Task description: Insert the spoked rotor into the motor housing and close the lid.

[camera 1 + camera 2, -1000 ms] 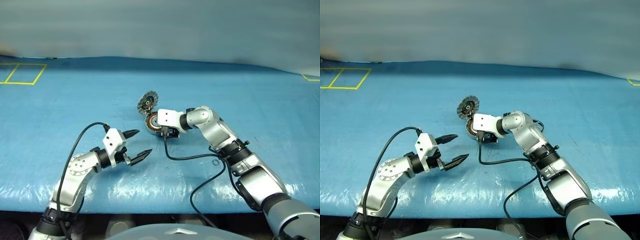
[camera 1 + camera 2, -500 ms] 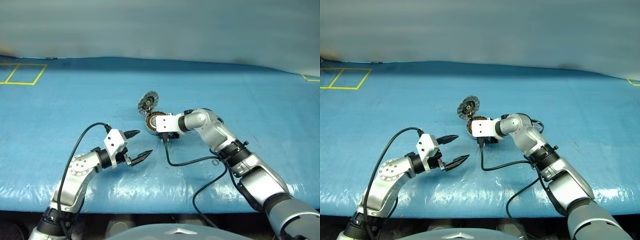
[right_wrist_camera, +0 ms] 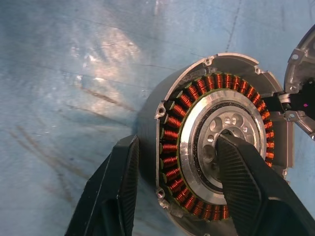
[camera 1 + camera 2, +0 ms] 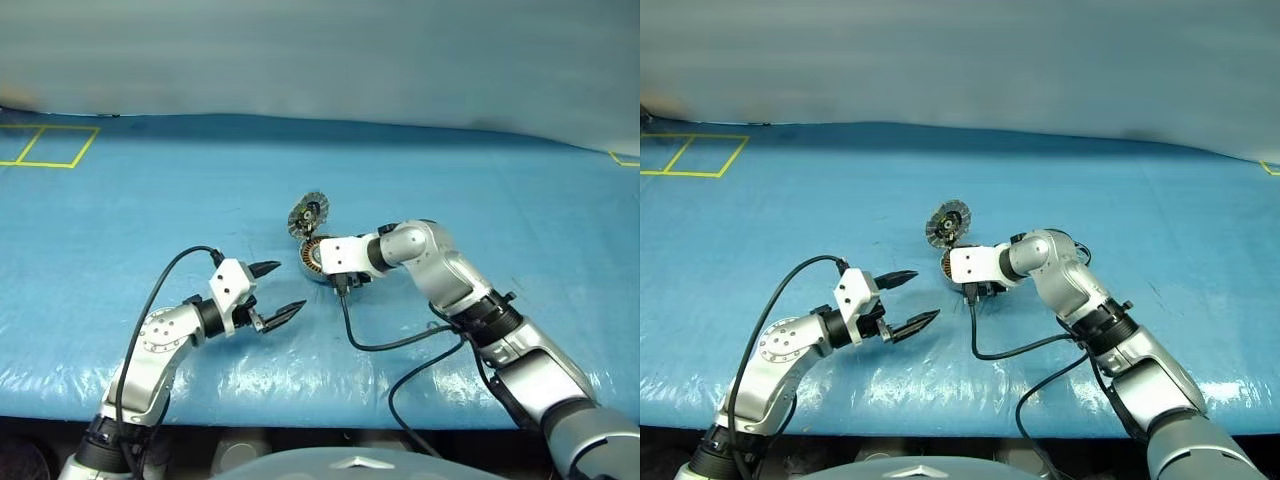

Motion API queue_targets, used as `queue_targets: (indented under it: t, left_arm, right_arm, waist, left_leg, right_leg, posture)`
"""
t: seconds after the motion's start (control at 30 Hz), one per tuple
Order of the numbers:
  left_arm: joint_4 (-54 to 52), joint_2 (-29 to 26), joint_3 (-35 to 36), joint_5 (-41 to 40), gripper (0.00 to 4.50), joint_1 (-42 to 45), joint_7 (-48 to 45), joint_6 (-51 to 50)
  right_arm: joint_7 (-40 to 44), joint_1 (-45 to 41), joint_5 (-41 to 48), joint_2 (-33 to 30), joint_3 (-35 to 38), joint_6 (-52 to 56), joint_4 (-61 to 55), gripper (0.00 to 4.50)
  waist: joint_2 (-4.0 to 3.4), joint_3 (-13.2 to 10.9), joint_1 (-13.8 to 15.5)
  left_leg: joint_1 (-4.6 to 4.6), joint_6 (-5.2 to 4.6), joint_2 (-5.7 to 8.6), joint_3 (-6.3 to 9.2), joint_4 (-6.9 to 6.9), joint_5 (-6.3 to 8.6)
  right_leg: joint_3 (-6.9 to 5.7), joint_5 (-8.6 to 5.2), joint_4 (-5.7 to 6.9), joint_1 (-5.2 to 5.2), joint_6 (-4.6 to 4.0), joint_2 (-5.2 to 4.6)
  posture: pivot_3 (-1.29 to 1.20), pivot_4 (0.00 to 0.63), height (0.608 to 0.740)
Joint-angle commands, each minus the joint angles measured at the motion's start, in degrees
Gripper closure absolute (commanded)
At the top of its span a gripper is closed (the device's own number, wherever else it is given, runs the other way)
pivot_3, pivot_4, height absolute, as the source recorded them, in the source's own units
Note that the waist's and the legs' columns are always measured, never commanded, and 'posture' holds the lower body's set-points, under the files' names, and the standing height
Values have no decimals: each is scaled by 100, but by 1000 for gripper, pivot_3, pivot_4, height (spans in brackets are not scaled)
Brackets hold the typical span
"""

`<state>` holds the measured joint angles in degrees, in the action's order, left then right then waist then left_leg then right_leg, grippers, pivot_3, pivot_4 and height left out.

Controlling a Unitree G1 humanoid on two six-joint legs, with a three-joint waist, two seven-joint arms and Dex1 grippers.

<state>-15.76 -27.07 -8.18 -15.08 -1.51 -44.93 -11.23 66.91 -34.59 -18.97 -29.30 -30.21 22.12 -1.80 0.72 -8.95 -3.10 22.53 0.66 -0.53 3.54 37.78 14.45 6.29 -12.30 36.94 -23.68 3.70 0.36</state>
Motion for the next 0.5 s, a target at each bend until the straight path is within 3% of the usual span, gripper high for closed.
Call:
queue_targets:
  t: [0.03,0.23,0.5]
  left_arm:
    - [-133,14,-63,-35,0,4,-18,-30]
    - [26,12,-158,-24,0,152,-134,-50]
    - [268,22,-263,9,0,414,-260,-5]
  right_arm:
    - [593,675,72,-526,-182,1118,-1141,2473]
    - [364,1514,-296,-1038,-537,1621,-2088,2473]
    - [-335,1507,-326,-138,-624,3645,-2058,2473]
  waist:
    - [-1,1,31]
    - [5,13,86]
    - [57,48,38]
  left_leg:
    - [3,0,1,2,0,0]
    - [-2,2,0,1,4,0]
    - [-77,9,-11,-6,3,-1]
  right_leg:
    - [-2,-1,0,-1,0,-1]
    - [-8,-28,-2,5,-25,-3]
    - [-4,-30,0,43,-30,3]
  posture:
    - [0,150,740]
    - [0,150,740]
    - [0,150,740]
